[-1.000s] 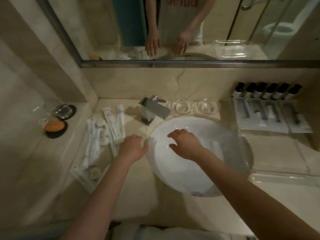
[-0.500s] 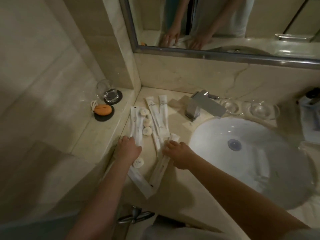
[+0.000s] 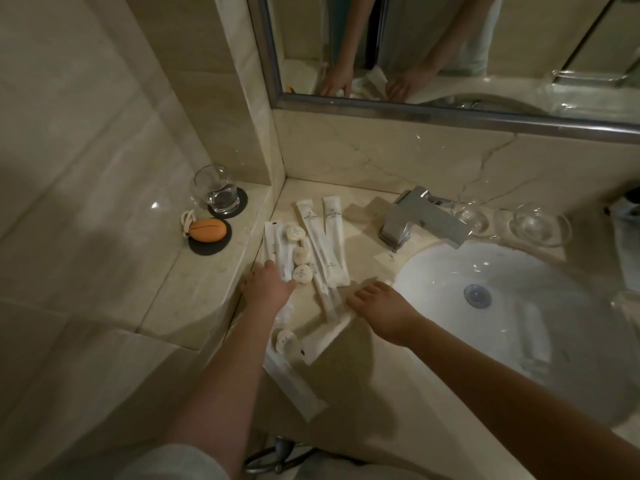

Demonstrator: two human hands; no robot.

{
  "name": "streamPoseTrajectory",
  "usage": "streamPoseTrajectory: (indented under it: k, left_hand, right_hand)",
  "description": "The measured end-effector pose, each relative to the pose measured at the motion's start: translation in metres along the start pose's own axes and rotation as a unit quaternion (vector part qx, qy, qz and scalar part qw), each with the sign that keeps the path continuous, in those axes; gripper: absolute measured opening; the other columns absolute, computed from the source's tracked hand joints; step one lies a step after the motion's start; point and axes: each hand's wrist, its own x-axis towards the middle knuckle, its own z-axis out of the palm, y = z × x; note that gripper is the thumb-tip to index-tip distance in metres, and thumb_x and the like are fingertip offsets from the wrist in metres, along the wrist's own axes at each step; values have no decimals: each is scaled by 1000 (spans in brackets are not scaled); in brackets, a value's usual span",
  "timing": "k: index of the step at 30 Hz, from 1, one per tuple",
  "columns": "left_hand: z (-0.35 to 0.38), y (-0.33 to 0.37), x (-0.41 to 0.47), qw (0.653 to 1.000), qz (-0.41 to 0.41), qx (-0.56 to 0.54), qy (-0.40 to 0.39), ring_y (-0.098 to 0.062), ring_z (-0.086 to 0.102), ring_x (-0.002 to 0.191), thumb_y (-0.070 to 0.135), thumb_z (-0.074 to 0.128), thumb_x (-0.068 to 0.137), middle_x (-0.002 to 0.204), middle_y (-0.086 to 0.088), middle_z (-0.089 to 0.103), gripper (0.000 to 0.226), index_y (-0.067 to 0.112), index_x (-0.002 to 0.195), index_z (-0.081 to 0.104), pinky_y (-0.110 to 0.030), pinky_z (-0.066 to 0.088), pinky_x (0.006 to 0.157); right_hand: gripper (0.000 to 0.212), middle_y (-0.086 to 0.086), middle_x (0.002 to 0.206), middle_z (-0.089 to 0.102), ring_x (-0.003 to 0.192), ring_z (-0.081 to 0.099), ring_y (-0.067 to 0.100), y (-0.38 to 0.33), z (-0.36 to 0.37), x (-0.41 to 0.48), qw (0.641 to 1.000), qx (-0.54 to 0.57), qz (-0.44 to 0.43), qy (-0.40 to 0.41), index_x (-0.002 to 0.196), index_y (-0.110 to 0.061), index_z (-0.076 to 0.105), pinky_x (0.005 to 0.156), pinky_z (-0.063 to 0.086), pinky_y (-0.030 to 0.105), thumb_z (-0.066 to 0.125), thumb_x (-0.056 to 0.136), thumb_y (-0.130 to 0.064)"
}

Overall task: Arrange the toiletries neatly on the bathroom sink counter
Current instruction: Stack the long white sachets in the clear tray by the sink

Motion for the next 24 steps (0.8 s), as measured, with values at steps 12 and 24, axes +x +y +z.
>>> streamPoseTrajectory:
  k: [12,24]
  left_hand:
    - [-1,20,16,994,-68,-84,-29,-32,59,104,40,46,91,114,-13,62,37,11,110,58,-40,48,87]
    - [-22,58,-50,965,14,-194,178,-23,51,74,27,43,94,93,-14,57,30,1,102,55,-32,37,61]
  right_hand:
    - [12,6,85,60,76,58,27,-1,-43,-2,889,371,232,137,105,-13,43,69,48,40,34,100,-18]
    - [10,6,78,61,57,57,15,26,-64,-33,804,504,264,172,97,-11,56,51,46,16,54,93,-20]
